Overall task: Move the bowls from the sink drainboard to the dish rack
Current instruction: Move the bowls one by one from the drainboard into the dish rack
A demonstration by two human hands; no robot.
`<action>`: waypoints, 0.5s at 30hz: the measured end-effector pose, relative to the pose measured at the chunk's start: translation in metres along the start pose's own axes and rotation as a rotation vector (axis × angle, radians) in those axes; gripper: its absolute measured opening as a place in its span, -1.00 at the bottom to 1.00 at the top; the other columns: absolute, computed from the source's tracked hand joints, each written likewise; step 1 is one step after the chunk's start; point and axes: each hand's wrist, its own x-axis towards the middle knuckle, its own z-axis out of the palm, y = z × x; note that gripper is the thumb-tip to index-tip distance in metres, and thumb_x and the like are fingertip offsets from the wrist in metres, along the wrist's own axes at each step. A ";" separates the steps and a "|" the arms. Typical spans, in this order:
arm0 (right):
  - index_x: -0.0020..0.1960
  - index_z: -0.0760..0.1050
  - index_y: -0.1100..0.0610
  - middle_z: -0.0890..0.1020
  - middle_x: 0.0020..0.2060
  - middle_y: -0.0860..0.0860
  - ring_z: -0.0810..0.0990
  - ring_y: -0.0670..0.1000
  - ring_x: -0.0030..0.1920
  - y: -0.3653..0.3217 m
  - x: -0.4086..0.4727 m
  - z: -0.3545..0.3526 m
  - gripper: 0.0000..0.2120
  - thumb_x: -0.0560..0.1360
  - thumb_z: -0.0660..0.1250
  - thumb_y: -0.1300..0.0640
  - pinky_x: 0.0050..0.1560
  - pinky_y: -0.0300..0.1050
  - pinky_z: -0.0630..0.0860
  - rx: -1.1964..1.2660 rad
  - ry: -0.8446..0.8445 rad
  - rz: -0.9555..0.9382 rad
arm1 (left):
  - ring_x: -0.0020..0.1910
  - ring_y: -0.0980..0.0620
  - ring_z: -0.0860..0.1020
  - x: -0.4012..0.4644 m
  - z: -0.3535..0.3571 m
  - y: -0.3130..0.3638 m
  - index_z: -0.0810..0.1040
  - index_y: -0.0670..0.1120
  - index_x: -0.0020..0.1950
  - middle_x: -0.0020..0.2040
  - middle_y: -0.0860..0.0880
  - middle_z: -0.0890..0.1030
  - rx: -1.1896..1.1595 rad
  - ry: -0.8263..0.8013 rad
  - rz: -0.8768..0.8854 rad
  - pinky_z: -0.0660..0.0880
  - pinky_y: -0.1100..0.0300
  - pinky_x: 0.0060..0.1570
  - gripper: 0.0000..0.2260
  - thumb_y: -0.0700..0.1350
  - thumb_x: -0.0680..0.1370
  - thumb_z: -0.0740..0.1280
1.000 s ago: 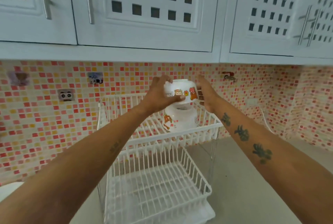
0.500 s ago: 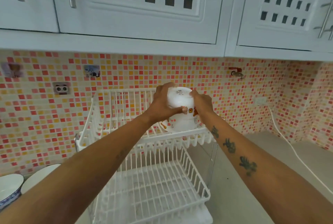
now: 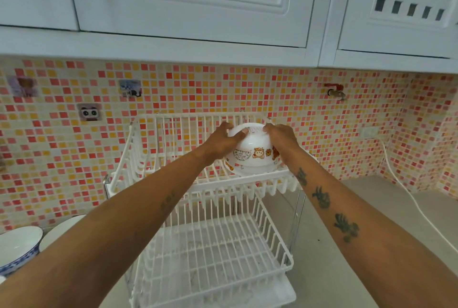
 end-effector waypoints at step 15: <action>0.07 0.53 0.25 0.60 -0.05 0.13 0.56 0.11 -0.12 -0.001 0.000 0.005 -0.72 0.55 0.17 0.08 -0.09 -0.03 0.48 -0.126 0.080 -0.083 | 0.35 -0.14 0.42 -0.008 -0.003 0.004 0.18 -0.08 0.52 0.48 -0.13 0.33 0.021 0.002 -0.033 0.42 0.04 0.09 -0.37 0.23 0.57 0.18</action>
